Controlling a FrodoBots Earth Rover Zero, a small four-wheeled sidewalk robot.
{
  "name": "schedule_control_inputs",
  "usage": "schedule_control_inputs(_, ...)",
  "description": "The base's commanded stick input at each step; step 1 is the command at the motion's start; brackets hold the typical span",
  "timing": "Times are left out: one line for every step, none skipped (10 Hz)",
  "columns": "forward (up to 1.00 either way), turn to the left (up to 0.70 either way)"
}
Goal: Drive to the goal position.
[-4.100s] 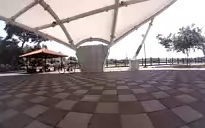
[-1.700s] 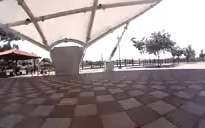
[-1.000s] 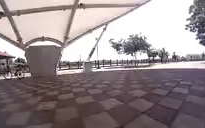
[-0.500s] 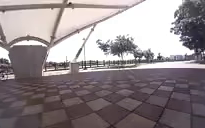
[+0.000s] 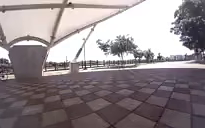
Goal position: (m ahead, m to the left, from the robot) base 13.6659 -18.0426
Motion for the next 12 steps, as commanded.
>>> schedule_control_inputs(0.06,-0.43)
schedule_control_inputs(0.21,-0.36)
schedule_control_inputs(0.37,-0.3)
schedule_control_inputs(0.21,-0.37)
schedule_control_inputs(0.0,-0.45)
schedule_control_inputs(0.0,-0.45)
schedule_control_inputs(0.0,-0.45)
schedule_control_inputs(0.0,-0.45)
schedule_control_inputs(0.0,-0.45)
schedule_control_inputs(0.0,-0.45)
schedule_control_inputs(0.0,-0.45)
schedule_control_inputs(0.0,-0.45)
